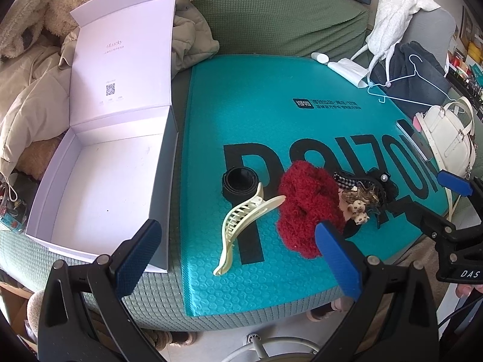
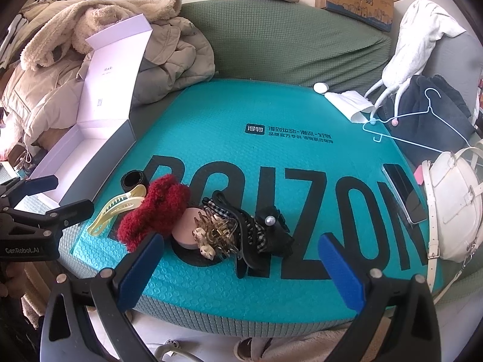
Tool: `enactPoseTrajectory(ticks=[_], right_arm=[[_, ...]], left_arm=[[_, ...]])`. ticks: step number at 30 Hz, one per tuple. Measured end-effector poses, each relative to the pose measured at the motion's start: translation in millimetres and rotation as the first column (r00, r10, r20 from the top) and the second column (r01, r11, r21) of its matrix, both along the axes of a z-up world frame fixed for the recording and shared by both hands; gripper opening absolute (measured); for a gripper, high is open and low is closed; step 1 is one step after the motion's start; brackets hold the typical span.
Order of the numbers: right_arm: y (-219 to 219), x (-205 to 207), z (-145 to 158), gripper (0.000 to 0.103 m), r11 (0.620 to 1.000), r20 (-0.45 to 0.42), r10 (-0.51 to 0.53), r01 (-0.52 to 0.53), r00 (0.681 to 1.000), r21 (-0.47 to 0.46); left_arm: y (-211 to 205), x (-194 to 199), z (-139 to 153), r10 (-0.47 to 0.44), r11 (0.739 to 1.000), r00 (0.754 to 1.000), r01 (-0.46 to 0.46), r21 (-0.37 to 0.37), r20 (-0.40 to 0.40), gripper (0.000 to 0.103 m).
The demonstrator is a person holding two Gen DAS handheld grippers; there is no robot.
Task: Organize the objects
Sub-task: 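Reach the left gripper toward the red fuzzy scrunchie while the right gripper approaches the black bow clip, then grasp the red scrunchie with the left gripper while the right gripper grasps the black bow clip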
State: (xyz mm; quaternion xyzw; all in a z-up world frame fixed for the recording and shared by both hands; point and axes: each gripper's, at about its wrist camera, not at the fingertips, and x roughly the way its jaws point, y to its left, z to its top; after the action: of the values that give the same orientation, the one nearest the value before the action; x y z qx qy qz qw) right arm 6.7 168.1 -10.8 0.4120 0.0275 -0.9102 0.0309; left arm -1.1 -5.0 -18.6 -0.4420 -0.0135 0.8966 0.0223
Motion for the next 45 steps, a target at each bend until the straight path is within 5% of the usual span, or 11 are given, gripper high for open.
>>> enactPoseTrajectory(ticks=[15,22,32,45], right_arm=[[9.8,-1.7,-6.3,0.096,1.000,0.002,-0.010,0.010,1.000,-0.015],[14.9,-5.6,-14.3,0.078,1.000,0.023,0.003,-0.002,1.000,-0.029],[40.2,-14.6,-24.8,0.066,0.996,0.036,-0.042,0.044,0.998,-0.082],[64.5,-44.6,-50.0,0.048,0.988,0.087,-0.043,0.055,0.995,-0.146]], left_arm=[[5.1,-3.8,-8.0,-0.018,1.000,1.000,0.018,0.002,0.018,0.094],[15.9,-6.7,-7.9,-0.055,0.998,0.998,0.055,0.016,0.018,0.088],[34.4,-19.3,-13.9,-0.114,0.991,0.993,0.110,0.077,0.039,0.076],[60.5,-46.1,-41.6,-0.141,0.989,0.984,0.137,0.050,0.111,0.067]])
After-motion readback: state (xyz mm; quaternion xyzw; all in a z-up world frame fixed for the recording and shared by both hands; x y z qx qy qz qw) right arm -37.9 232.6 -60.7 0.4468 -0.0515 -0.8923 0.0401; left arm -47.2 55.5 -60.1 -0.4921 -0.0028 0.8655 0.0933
